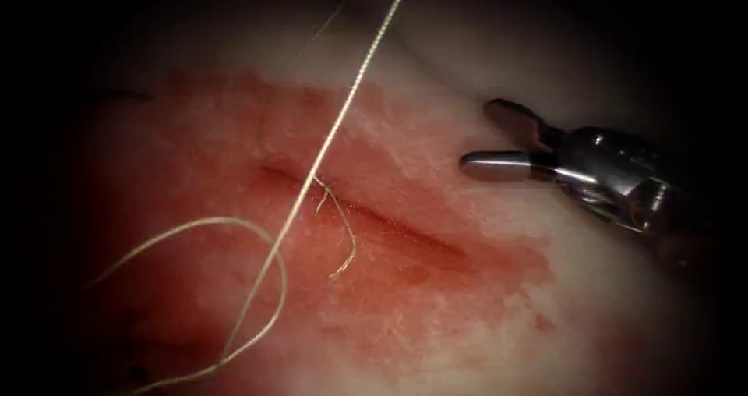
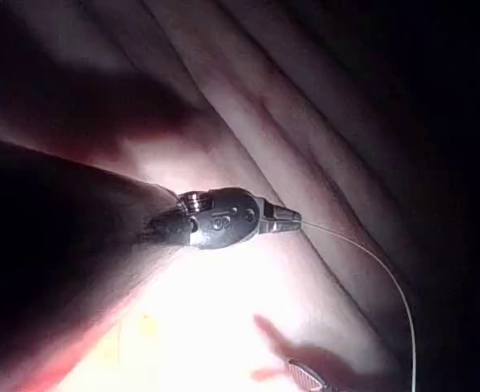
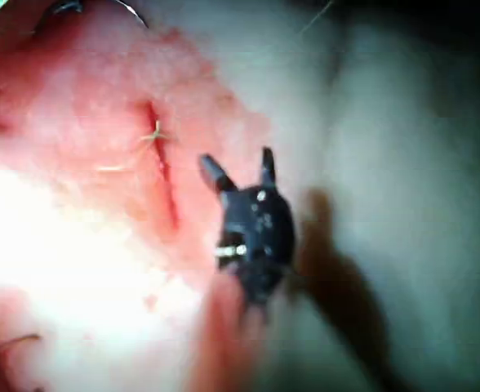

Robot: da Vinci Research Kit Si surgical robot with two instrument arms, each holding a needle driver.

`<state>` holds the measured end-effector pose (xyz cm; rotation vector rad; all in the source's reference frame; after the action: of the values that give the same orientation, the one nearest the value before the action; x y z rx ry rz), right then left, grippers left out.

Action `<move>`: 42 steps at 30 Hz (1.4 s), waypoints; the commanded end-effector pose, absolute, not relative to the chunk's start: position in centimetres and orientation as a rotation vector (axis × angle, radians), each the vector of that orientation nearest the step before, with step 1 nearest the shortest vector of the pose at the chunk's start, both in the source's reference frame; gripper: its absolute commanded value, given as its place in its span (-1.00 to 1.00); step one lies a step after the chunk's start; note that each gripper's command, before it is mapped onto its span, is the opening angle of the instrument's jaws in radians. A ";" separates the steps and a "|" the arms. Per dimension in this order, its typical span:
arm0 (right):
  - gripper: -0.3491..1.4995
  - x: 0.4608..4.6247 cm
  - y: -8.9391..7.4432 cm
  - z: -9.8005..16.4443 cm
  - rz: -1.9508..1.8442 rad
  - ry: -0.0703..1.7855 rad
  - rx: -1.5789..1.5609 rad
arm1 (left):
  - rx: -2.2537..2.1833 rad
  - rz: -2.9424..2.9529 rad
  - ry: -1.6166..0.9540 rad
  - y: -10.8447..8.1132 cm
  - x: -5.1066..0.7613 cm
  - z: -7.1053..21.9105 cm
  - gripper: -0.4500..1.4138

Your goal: Wound Closure

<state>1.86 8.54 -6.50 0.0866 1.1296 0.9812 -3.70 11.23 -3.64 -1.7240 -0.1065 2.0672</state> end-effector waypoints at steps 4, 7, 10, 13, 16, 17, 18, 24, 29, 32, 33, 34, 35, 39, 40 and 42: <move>0.93 1.80 8.5 -6.4 0.990 1.123 0.077 | -1.727 2.067 -0.147 11.2 -3.93 -3.4 -0.34; 0.93 1.79 8.5 -6.4 0.989 1.123 0.077 | -1.616 1.915 -0.313 11.2 -3.97 -3.4 0.15; 0.93 1.81 8.5 -6.4 0.991 1.122 0.075 | -1.572 1.842 -0.398 11.1 -3.89 -3.5 0.22; 0.93 1.85 8.5 -6.4 0.993 1.121 0.072 | -1.577 1.784 -0.540 11.0 -3.73 -3.7 0.28; 0.93 1.84 8.5 -6.4 0.991 1.123 0.075 | -1.600 1.768 -0.591 11.0 -3.59 -4.0 0.28; 0.93 1.84 8.5 -6.4 0.991 1.123 0.075 | -1.604 1.760 -0.618 10.9 -3.52 -4.1 0.28; 0.93 1.83 8.5 -6.4 0.989 1.127 0.077 | -1.632 1.774 -0.629 10.9 -3.40 -4.2 0.26; 0.93 1.60 8.5 -6.5 0.933 1.051 0.126 | -1.626 1.787 -0.609 10.7 -2.96 -4.6 0.19; 0.93 1.31 8.3 -6.6 0.821 0.885 0.289 | -1.633 1.830 -0.580 10.4 -2.84 -4.7 0.15; 0.93 1.19 8.1 -6.7 0.767 0.844 0.358 | -1.628 1.878 -0.580 10.2 -2.87 -4.7 0.15; 0.93 1.16 8.1 -6.7 0.750 0.833 0.382 | -1.620 1.897 -0.582 10.2 -2.89 -4.8 0.15; 0.93 1.13 8.0 -6.8 0.736 0.822 0.399 | -1.611 1.926 -0.580 10.1 -2.91 -4.8 0.15; 0.91 1.09 8.0 -6.8 0.723 0.821 0.418 | -1.611 1.961 -0.569 10.1 -2.92 -4.8 0.14; 0.82 0.86 8.0 -7.2 0.680 0.785 0.425 | -1.637 2.191 -0.473 9.6 -3.03 -4.8 0.05; 0.82 0.81 8.1 -7.3 0.667 0.779 0.400 | -1.620 2.233 -0.462 9.6 -3.05 -4.8 0.04; 0.83 0.75 8.0 -7.4 0.641 0.742 0.402 | -1.585 2.346 -0.426 9.4 -3.07 -4.8 0.03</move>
<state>0.67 8.04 -7.43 0.4114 0.7178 0.6243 -3.02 9.34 -4.83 -1.5850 -0.4197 2.3802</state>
